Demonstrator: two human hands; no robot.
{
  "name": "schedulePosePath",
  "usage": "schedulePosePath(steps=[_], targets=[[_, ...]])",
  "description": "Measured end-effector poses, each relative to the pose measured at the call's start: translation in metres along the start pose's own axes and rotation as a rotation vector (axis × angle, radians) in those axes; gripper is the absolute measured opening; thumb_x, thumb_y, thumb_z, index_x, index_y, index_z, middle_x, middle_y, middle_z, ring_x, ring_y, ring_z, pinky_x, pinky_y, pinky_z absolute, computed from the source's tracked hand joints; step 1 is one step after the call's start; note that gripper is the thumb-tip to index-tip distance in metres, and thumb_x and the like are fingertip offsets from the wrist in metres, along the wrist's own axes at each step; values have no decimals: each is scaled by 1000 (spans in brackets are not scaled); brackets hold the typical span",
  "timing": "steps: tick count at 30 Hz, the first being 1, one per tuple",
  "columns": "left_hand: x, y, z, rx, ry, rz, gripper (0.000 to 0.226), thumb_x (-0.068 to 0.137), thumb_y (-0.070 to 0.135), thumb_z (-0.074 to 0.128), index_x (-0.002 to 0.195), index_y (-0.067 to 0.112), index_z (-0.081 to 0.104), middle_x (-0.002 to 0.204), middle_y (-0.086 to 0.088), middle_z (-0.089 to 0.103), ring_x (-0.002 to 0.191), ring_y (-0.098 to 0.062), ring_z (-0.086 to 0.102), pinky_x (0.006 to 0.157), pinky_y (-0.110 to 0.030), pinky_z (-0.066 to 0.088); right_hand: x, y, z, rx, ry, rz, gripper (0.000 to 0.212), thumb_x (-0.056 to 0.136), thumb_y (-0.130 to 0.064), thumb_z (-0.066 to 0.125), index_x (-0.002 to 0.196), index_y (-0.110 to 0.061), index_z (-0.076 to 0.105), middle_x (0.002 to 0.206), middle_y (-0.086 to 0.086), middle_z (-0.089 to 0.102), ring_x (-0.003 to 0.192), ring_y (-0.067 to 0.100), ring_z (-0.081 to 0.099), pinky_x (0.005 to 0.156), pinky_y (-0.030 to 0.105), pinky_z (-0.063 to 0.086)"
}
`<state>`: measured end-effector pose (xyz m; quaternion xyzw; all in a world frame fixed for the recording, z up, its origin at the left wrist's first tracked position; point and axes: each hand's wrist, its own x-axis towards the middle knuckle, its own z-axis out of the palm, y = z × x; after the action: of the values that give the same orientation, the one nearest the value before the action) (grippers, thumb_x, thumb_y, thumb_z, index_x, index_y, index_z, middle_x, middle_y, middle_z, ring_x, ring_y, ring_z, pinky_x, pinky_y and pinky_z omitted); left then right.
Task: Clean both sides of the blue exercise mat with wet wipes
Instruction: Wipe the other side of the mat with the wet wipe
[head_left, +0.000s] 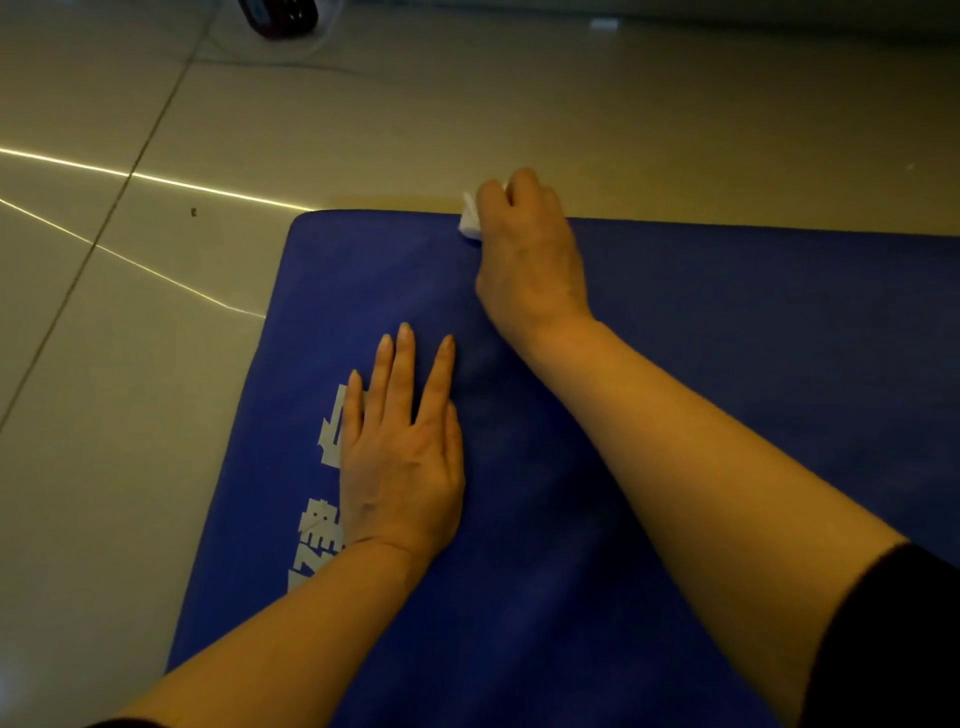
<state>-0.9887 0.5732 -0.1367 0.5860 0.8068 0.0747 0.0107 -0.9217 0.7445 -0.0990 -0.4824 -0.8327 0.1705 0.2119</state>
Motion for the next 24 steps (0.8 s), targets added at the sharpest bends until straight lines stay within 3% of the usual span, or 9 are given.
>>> schedulePosePath(steps=[5,9,13,16,18,20,24], targets=[[-1,0,0,-26,9,14,50,102,33,25,150,21,29,158,-9,25,147,-26,18,118,-48,18,-26,53,-36,-107,79,149,18,81,-1,49,99,-2,54,107,17,52,95,33,48,66,28,24],[-2,1,1,-30,13,12,50,102,31,25,150,19,30,158,-8,25,147,-25,17,118,-49,17,-36,66,-45,-124,128,325,16,86,-5,51,102,-3,53,109,16,52,94,31,50,68,27,28],[-1,1,1,-24,19,19,50,101,30,26,149,20,31,157,-8,27,147,-24,19,118,-48,17,-18,21,-16,-21,56,182,20,88,-7,51,108,-4,52,114,13,51,102,29,49,70,24,24],[-1,-1,0,-31,25,20,49,101,31,26,149,21,32,156,-7,28,146,-23,20,118,-47,18,-18,17,-12,1,-1,90,15,93,-10,47,107,-8,50,105,7,47,93,21,45,68,22,25],[-1,-1,0,-37,22,23,49,102,33,25,149,22,30,157,-7,27,146,-23,20,118,-47,17,-29,39,-28,-19,29,122,5,94,-14,48,96,-10,50,97,4,43,86,19,42,64,21,20],[-2,-2,0,-39,22,16,49,102,34,24,149,22,29,157,-6,26,146,-23,20,119,-46,16,-44,63,-46,-80,131,188,13,95,-20,50,92,-7,51,99,9,51,85,23,47,63,21,19],[-1,1,1,-33,19,12,50,101,33,25,150,21,28,157,-6,26,146,-23,19,119,-46,15,-55,58,-41,-124,96,311,17,87,-7,54,102,1,55,109,21,55,91,35,53,67,32,33]])
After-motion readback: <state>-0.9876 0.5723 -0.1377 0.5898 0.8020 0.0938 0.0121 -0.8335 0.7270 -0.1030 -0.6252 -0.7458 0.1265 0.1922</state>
